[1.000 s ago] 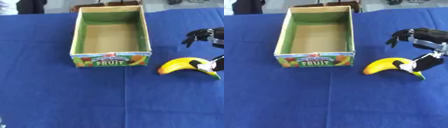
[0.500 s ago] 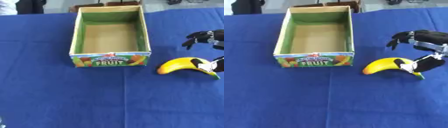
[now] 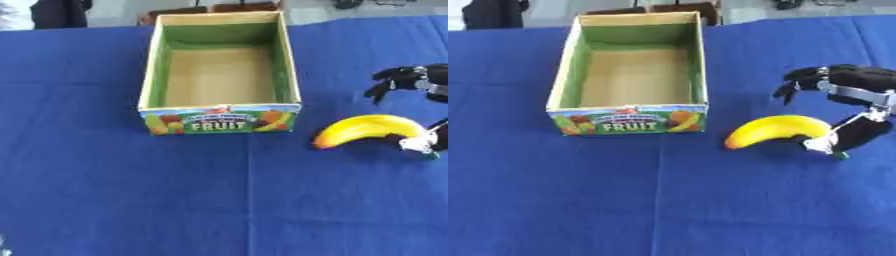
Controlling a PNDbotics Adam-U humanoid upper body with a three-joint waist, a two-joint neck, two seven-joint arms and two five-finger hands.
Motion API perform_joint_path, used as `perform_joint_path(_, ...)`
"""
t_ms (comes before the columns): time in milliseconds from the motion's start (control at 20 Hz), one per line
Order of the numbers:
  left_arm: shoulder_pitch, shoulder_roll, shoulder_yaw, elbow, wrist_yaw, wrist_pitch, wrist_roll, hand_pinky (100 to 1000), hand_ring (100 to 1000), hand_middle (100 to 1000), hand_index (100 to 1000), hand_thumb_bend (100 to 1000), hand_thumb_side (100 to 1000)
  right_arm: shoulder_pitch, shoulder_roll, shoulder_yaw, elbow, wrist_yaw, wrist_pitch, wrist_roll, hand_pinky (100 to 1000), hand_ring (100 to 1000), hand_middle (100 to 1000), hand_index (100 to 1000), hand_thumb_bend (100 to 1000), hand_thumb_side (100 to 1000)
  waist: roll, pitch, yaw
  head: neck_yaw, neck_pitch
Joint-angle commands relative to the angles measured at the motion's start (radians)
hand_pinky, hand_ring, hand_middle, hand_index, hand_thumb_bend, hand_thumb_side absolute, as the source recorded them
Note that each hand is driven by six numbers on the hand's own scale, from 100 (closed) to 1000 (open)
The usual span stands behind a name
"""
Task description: Pick up objects on the table and place them in the box.
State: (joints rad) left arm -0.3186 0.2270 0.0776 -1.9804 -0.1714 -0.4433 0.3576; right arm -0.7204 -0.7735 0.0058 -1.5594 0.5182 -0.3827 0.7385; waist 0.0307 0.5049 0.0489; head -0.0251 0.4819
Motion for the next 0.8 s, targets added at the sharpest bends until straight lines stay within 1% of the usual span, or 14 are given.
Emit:
perform_joint_path(50, -0.006, 0.009, -0.001, -0.02, -0.002, 0.002, -0.001, 713, 745, 784, 925, 100, 928, -0.01, -0.04, -0.016, -0.008, 0.031, -0.003, -0.012, 810, 981, 715, 848, 381, 366, -0.014, -0.23, 0.0, -0.002, -0.014)
perform_joint_path(100, -0.006, 0.008, -0.001, -0.02, -0.002, 0.002, -0.001, 713, 745, 784, 925, 100, 928, -0.012, -0.039, -0.015, -0.009, 0.047, -0.002, -0.024, 807, 977, 698, 840, 372, 387, -0.014, -0.23, 0.001, -0.002, -0.015)
perform_joint_path(250, -0.006, 0.008, -0.001, -0.02, -0.002, 0.002, -0.001, 713, 745, 784, 924, 100, 928, -0.014, -0.037, -0.008, -0.007, 0.08, -0.004, -0.055, 801, 971, 683, 824, 359, 393, -0.014, -0.23, 0.003, -0.003, -0.017)
perform_joint_path(400, -0.006, 0.007, -0.001, -0.02, -0.002, 0.002, -0.002, 713, 745, 784, 923, 100, 928, -0.014, -0.036, -0.001, 0.0, 0.096, -0.009, -0.07, 786, 956, 670, 810, 343, 397, -0.015, -0.229, 0.004, -0.004, -0.018)
perform_joint_path(550, -0.007, 0.007, -0.001, -0.02, -0.001, 0.002, -0.002, 712, 745, 784, 921, 100, 928, -0.015, -0.035, 0.002, 0.004, 0.112, -0.011, -0.083, 768, 935, 638, 788, 336, 407, -0.015, -0.227, 0.004, -0.004, -0.019)
perform_joint_path(800, -0.009, 0.006, -0.002, -0.02, -0.001, 0.002, -0.003, 711, 745, 784, 920, 100, 927, -0.017, -0.032, 0.013, 0.014, 0.135, -0.015, -0.092, 753, 917, 614, 788, 341, 389, -0.014, -0.222, 0.006, -0.006, -0.021)
